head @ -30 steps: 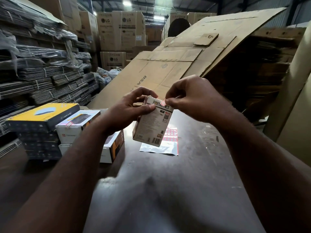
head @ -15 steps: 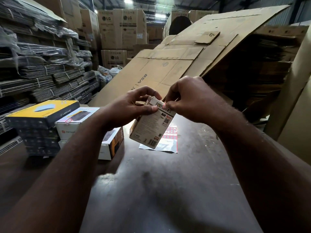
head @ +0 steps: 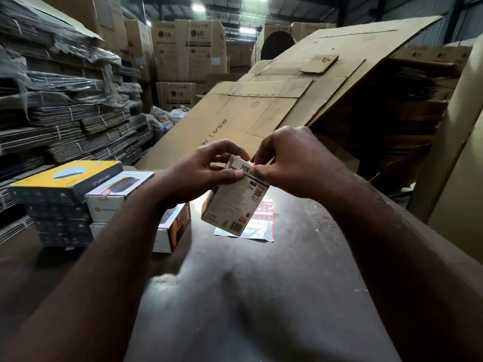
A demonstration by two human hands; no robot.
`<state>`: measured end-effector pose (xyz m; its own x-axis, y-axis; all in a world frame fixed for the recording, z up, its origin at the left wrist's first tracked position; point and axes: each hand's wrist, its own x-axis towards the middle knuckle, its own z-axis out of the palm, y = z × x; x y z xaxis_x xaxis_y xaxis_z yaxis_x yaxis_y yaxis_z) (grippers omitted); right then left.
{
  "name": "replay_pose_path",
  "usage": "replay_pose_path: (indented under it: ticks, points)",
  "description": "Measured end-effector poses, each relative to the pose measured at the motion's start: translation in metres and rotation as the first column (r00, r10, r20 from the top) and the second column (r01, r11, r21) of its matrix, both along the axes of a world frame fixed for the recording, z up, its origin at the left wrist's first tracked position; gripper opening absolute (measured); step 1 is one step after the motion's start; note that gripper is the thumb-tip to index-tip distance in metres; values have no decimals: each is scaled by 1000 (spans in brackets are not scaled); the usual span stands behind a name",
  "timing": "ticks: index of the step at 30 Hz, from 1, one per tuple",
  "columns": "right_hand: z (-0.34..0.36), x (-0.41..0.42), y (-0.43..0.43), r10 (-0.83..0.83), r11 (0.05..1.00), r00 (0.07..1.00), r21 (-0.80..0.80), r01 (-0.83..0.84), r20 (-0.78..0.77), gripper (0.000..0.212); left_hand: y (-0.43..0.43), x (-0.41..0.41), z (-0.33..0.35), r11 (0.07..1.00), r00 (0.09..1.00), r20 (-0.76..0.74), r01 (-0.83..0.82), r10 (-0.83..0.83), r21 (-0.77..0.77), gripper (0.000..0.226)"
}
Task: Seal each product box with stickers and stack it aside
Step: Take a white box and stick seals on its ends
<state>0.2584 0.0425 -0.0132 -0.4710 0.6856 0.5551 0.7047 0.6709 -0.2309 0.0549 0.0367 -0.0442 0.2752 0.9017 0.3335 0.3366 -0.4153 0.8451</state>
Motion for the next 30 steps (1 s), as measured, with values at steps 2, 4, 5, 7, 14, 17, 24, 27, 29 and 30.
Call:
replay_pose_path:
  ticks: [2,4,5,7,14,17,24,27,29,30]
  points:
    - [0,0,0,-6,1000,1000,15,7,-17,10,-1,0,0,1000,1000,2,-1,1,7,36]
    - [0,1,0,-17,999,999,36,18,-33,13,-3,0,1,1000,1000,3,1,-1,13,39]
    - [1,1,0,-19,999,999,41,20,-38,13,-3,0,2,1000,1000,7,3,-3,15,37]
    - [2,2,0,-18,999,999,45,20,-40,14,-4,0,2,1000,1000,13,5,-5,16,36]
    - [1,8,3,20,1000,995,-8,-21,-95,24,-10,1,4,1000,1000,21,4,-5,18,37]
    - [0,12,8,42,995,983,-78,-57,-177,35,-11,1,5,1000,999,37,14,-14,1,36]
    - [-14,8,23,-31,804,825,-505,-315,-565,53,-10,1,9,1000,991,133,-9,6,16,33]
    - [-18,1,24,-19,722,735,-518,-459,-678,45,-12,3,10,1000,985,174,-14,10,21,36]
    - [-18,-2,21,-26,669,687,-524,-527,-726,45,-13,2,10,999,983,184,-20,15,25,34]
    - [-17,-2,20,-21,656,679,-523,-545,-734,47,-13,2,11,999,983,183,-25,20,24,34]
